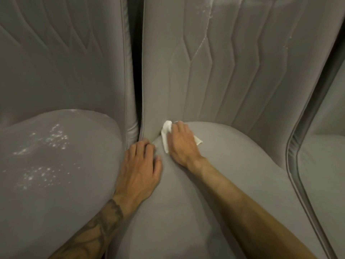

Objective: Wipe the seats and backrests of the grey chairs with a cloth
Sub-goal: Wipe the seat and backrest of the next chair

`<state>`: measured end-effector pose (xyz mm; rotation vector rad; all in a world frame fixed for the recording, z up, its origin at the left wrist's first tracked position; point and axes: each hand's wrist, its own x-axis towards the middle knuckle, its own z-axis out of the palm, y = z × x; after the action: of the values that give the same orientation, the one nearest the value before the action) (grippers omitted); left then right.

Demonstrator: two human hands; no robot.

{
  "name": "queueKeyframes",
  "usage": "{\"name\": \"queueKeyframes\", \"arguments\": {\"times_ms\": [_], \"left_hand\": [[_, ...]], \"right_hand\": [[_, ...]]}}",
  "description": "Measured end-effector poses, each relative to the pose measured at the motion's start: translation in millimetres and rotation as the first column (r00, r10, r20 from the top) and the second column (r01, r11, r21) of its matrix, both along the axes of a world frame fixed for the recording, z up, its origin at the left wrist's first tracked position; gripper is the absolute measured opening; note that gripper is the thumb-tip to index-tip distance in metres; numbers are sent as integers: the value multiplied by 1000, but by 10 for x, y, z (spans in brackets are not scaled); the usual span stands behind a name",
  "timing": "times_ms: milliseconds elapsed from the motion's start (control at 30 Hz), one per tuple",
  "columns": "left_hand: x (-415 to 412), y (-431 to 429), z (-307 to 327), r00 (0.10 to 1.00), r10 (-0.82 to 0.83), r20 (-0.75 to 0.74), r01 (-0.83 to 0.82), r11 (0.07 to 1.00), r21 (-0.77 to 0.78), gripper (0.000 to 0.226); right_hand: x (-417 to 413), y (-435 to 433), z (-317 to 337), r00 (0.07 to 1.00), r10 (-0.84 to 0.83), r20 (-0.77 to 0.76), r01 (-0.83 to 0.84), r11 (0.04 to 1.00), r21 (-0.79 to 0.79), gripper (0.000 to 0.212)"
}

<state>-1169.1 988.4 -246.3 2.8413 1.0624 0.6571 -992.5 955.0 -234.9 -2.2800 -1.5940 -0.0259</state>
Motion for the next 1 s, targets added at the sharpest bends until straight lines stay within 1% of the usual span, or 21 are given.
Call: {"name": "queueKeyframes", "arguments": {"times_ms": [67, 100, 133, 167, 200, 267, 300, 333, 400, 467, 533, 600, 633, 667, 733, 767, 833, 867, 933, 1000], "left_hand": [[-7, 3, -21, 1000, 8, 18, -8, 1000, -8, 25], [-10, 0, -24, 1000, 9, 25, -9, 1000, -5, 26], [-9, -2, -29, 1000, 8, 27, -8, 1000, 3, 27], [-2, 5, -37, 1000, 11, 27, -11, 1000, 14, 28], [5, 12, -47, 999, 15, 32, -16, 1000, 23, 29], [8, 13, -63, 999, 17, 45, -18, 999, 29, 30], [5, 19, -69, 999, 17, 51, -19, 999, 34, 30], [13, 38, -72, 998, 18, 54, -20, 999, 37, 31], [26, 41, -101, 999, 19, 48, -21, 999, 38, 33], [11, 39, -118, 999, 18, 51, -20, 999, 33, 35], [15, 39, -101, 999, 10, 54, -12, 999, 34, 37], [17, 52, -87, 999, 9, 50, -11, 999, 42, 38], [17, 49, -79, 999, 4, 47, -6, 999, 45, 39], [25, 46, -61, 999, -5, 39, 3, 999, 46, 40], [60, 74, 12, 999, -15, 28, 14, 999, 47, 42], [100, 114, 65, 999, -17, 28, 15, 998, 53, 43], [232, 234, 195, 999, -26, 47, 22, 996, 91, 47], [315, 301, 275, 997, -37, 64, 29, 992, 124, 47], [505, 457, 459, 992, -66, 106, 43, 978, 206, 44], [697, 630, 667, 985, -93, 149, 46, 956, 291, 40]], "right_hand": [[16, -77, 10, 993, 113, -18, -114, 994, -4, 29], [144, -135, 41, 991, 135, -15, -135, 991, -4, 30], [310, -207, 66, 993, 122, -8, -122, 993, -6, 30], [493, -273, 82, 998, 69, 10, -69, 997, -24, 30], [670, -344, 86, 999, -24, 31, 25, 998, -55, 30], [878, -448, 58, 971, -232, 62, 237, 968, -86, 30], [823, -421, 72, 958, -276, 82, 283, 954, -100, 31], [679, -323, 72, 958, -272, 89, 281, 953, -109, 32], [240, -89, 5, 987, -150, 64, 157, 980, -120, 37], [-138, 49, -66, 999, -22, 28, 23, 999, -46, 40], [-113, -38, -7, 999, 42, -18, -43, 999, -11, 36], [178, -246, 18, 998, 58, 10, -58, 998, -16, 31], [358, -373, 20, 1000, 10, 26, -9, 1000, -14, 30], [561, -499, 28, 997, -78, 22, 78, 997, -1, 29], [884, -714, 60, 964, -266, -3, 266, 964, 4, 28], [965, -790, 75, 944, -329, -7, 329, 944, 5, 27], [1019, -839, 117, 921, -385, -52, 387, 921, 49, 25], [996, -824, 168, 918, -390, -79, 396, 912, 104, 24], [922, -753, 335, 922, -367, -123, 387, 880, 275, 22], [925, -669, 565, 933, -329, -146, 359, 820, 447, 19]]}}
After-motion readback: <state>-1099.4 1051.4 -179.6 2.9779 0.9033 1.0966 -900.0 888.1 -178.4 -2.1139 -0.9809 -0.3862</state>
